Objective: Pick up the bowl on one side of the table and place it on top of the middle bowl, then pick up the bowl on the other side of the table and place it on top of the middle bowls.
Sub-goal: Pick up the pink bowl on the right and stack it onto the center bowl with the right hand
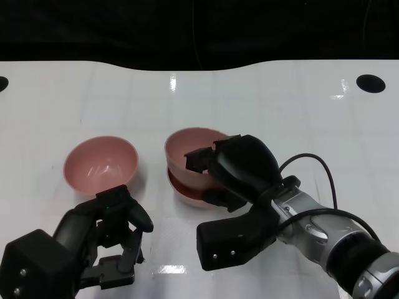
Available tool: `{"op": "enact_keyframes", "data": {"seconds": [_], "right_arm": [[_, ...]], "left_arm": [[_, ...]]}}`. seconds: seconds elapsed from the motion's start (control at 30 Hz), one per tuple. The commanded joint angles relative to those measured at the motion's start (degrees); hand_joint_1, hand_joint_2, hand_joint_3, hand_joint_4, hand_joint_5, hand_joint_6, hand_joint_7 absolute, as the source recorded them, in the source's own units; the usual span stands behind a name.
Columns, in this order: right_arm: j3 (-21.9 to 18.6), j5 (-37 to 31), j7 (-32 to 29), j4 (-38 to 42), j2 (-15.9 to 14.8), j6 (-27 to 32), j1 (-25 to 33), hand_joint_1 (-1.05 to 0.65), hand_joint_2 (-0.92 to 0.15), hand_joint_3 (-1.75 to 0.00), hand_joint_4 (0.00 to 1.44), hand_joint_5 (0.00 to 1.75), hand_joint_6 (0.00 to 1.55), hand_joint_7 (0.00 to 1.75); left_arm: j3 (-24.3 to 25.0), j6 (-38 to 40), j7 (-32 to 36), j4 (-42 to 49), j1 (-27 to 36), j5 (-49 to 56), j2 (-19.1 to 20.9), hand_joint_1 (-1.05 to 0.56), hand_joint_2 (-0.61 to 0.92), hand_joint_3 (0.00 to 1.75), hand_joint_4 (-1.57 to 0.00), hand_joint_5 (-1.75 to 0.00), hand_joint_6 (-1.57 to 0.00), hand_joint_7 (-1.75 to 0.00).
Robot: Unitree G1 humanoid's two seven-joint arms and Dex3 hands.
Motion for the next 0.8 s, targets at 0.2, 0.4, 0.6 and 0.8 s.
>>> {"op": "enact_keyframes", "data": {"seconds": [0.2,0.4,0.6,0.8], "right_arm": [[1.77,-0.67,8.93,-4.28,-1.50,4.37,0.14,-0.49,-0.92,-0.11,0.68,0.51,0.80,0.04],[2.10,-0.76,11.73,-8.15,-2.51,5.83,0.84,-0.57,-0.92,-0.17,0.61,0.42,0.72,0.00],[2.08,-1.15,11.64,-11.04,-3.51,5.86,1.44,-0.58,-0.92,-0.18,0.63,0.43,0.73,0.01],[1.60,-1.66,12.90,-16.01,-5.07,6.30,2.31,-0.58,-0.92,-0.19,0.65,0.44,0.75,0.02]], "left_arm": [[0.15,-2.09,-0.14,0.12,0.07,-0.38,0.51,-0.17,0.40,1.26,-0.81,-1.75,-0.75,-1.52],[0.10,-1.51,0.24,-0.10,0.00,-0.16,0.43,-0.16,0.41,1.25,-0.80,-1.75,-0.76,-1.52],[0.05,-0.51,0.41,-0.66,-0.01,0.10,0.53,-0.16,0.41,1.24,-0.80,-1.75,-0.76,-1.50],[0.13,-1.42,-0.07,-0.18,-0.09,-0.24,0.62,-0.17,0.41,1.23,-0.81,-1.75,-0.76,-1.50]]}}
